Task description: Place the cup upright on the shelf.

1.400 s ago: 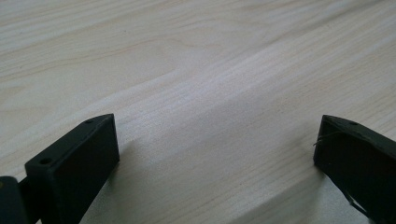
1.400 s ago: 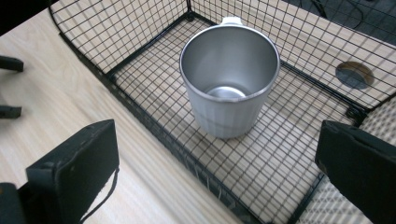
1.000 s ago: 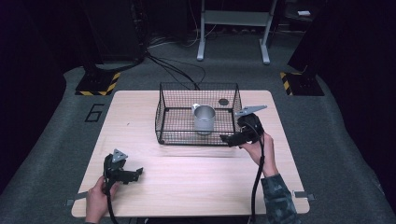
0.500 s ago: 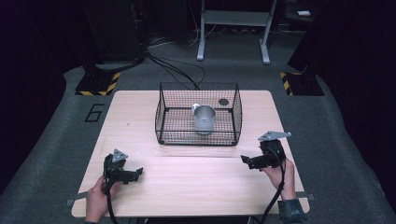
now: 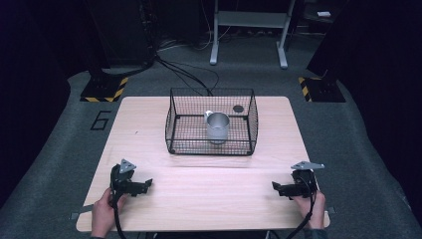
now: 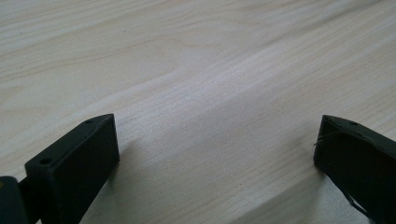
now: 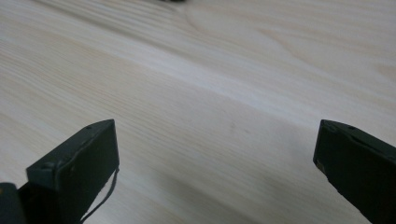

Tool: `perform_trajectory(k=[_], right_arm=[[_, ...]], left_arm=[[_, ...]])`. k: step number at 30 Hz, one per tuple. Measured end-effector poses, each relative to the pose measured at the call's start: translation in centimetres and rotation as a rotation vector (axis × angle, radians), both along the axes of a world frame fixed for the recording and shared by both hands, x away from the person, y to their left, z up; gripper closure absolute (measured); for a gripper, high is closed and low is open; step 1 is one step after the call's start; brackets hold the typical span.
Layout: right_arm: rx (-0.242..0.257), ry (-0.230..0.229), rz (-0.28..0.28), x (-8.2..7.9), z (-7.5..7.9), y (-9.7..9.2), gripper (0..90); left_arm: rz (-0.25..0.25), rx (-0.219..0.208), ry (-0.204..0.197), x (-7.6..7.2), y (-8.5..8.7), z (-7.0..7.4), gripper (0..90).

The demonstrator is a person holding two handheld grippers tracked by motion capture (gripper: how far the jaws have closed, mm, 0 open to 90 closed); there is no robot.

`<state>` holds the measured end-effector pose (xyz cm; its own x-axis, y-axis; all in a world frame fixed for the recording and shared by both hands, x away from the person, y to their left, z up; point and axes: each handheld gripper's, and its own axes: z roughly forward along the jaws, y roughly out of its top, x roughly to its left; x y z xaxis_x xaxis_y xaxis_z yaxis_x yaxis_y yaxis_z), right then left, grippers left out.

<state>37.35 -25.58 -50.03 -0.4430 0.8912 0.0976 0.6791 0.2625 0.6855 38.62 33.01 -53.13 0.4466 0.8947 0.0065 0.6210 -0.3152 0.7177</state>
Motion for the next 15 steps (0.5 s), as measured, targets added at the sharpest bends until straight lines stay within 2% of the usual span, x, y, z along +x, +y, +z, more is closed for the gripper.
perform_trajectory(k=[1,2,3,5,7,10,11,13,15], right_arm=[[-0.004,-0.006,-0.012,0.0,-0.5,-0.3,0.0],[-0.005,0.01,-0.01,0.0,-0.6,-0.6,0.0],[-0.018,-0.016,-0.017,0.0,-1.1,-0.9,0.0],[-0.036,-0.004,-0.017,0.0,-1.5,-1.0,0.0],[-0.073,-0.004,-0.034,0.2,-2.0,-0.7,0.0],[-0.095,-0.006,-0.03,0.2,-2.4,-0.3,0.0],[-0.097,-0.029,-0.019,0.3,-2.5,-0.4,0.0],[-0.093,-0.038,-0.016,0.3,-2.6,-0.3,0.0],[-0.074,-0.079,-0.027,0.2,-3.0,-0.3,0.0]], left_arm=[[0.001,-0.001,-0.002,0.0,0.0,0.0,0.0],[0.004,-0.001,-0.007,0.0,0.0,0.0,0.0],[0.004,-0.001,-0.006,0.0,0.0,0.0,0.0],[0.004,0.0,-0.007,0.0,0.0,0.0,0.0],[0.004,-0.001,-0.004,0.0,0.0,0.0,0.0],[0.006,-0.004,-0.006,0.0,0.0,0.0,0.0],[0.006,-0.004,-0.005,0.0,0.0,0.0,0.0],[0.006,-0.004,-0.006,0.0,0.0,-0.1,0.0],[0.004,-0.001,-0.005,0.0,0.0,0.0,0.0]])
